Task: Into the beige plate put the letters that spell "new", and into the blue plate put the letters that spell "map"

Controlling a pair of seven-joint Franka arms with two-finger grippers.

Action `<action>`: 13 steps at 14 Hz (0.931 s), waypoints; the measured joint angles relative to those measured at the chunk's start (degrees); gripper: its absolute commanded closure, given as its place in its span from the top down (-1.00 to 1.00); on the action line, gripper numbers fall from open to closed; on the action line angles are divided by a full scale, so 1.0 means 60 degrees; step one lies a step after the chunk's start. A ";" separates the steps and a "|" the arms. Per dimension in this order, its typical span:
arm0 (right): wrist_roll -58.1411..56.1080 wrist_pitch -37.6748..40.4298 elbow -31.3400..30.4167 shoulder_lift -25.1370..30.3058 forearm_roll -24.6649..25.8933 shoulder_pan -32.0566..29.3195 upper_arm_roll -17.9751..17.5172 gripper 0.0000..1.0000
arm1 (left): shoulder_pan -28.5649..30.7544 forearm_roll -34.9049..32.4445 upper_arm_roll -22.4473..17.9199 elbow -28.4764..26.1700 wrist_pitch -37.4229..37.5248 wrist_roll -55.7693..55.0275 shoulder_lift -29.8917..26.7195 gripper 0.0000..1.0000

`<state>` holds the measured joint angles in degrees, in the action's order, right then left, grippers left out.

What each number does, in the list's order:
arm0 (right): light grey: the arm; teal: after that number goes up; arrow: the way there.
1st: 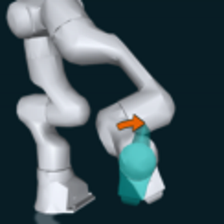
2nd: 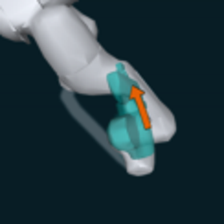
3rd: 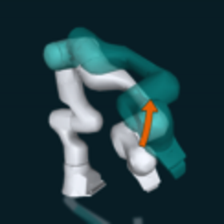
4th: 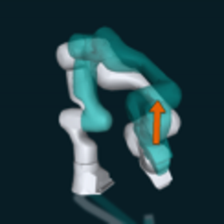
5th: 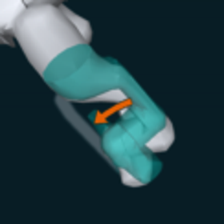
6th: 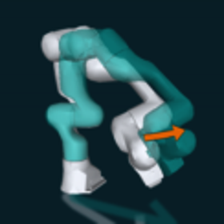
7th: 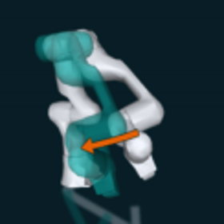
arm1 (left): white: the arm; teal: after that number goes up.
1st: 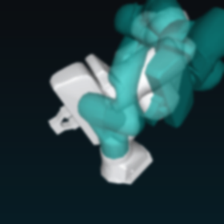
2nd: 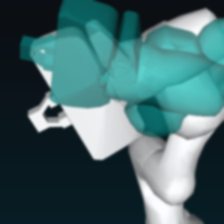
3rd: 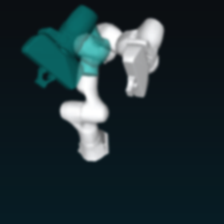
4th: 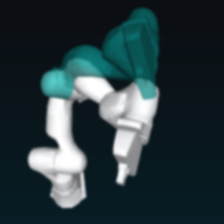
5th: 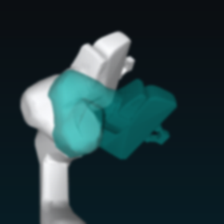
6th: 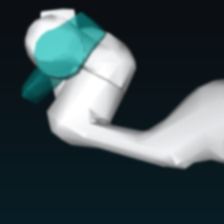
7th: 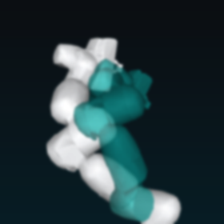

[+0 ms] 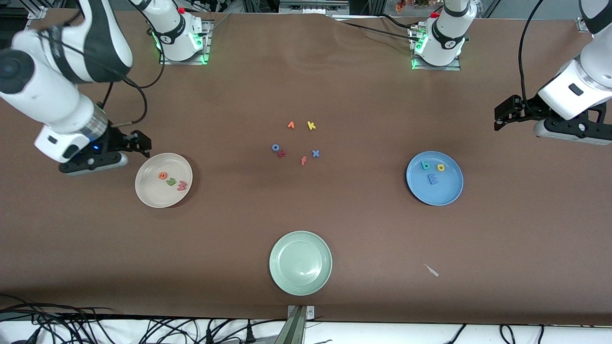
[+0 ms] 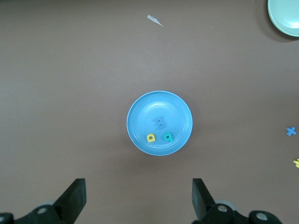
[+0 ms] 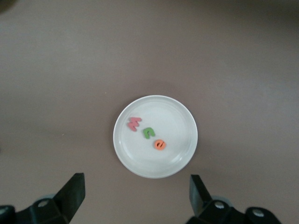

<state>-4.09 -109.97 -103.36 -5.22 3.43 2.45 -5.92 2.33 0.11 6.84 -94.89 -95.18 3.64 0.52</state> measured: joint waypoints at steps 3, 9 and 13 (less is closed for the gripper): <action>0.0107 0.1508 0.0984 0.0080 -0.0041 -0.0003 -0.0004 0.99 | 0.0000 0.0000 0.0000 0.0000 0.0000 0.0000 0.0001 1.00; 0.0256 0.2178 0.1321 0.0063 -0.0746 -0.0003 -0.0005 0.99 | -0.0007 0.0001 0.0000 0.0000 -0.0001 0.0000 0.0001 1.00; 0.0258 0.2245 0.1564 0.0042 -0.0759 0.0007 -0.0006 0.99 | -0.0013 0.0001 0.0008 0.0000 -0.0001 0.0000 0.0001 1.00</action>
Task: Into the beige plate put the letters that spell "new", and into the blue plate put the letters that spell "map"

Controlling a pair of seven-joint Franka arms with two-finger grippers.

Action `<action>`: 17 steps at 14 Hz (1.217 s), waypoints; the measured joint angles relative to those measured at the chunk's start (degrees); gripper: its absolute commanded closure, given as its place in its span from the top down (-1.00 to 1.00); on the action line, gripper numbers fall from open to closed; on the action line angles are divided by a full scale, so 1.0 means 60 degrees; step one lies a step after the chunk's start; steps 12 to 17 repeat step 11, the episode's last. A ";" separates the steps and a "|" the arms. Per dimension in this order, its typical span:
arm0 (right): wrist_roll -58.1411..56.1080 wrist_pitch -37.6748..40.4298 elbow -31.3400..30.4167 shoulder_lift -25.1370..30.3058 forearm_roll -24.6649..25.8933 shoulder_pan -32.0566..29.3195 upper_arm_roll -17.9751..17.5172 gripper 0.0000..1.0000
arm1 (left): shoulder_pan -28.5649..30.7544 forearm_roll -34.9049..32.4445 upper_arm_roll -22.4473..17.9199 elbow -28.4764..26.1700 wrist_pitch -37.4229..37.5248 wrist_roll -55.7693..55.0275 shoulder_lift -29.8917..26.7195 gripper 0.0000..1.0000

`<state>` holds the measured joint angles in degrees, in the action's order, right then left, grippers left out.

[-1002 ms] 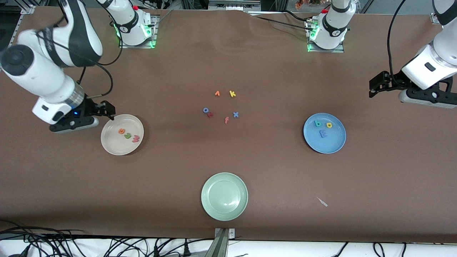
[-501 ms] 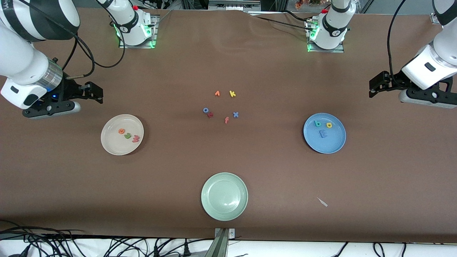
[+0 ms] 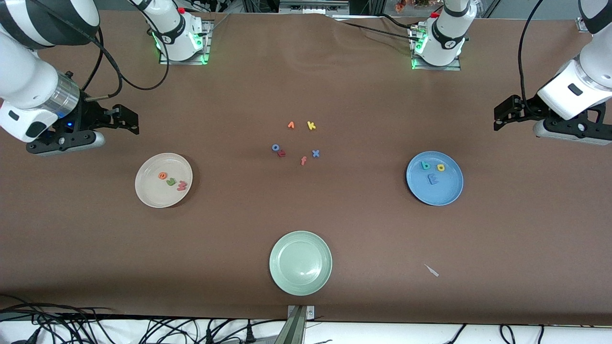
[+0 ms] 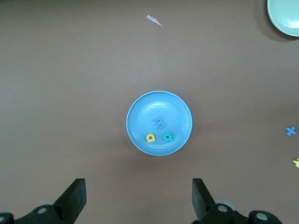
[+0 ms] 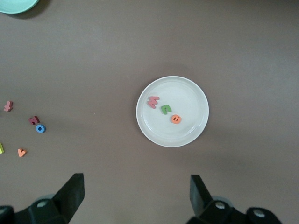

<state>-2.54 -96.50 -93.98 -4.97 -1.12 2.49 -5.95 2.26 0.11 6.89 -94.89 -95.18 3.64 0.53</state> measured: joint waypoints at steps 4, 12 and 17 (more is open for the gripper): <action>0.0000 0.0033 0.0135 -0.0003 0.0000 0.0127 -0.0005 0.99 | -0.0002 0.0000 0.0003 0.0000 0.0000 0.0000 0.0000 1.00; 0.0000 0.0165 0.0161 -0.0004 0.0000 0.0127 -0.0004 0.99 | -0.0003 0.0000 0.0006 0.0000 0.0000 0.0000 0.0000 1.00; 0.0000 0.0165 0.0161 -0.0004 0.0000 0.0127 -0.0004 0.99 | -0.0003 0.0000 0.0006 0.0000 0.0000 0.0000 0.0000 1.00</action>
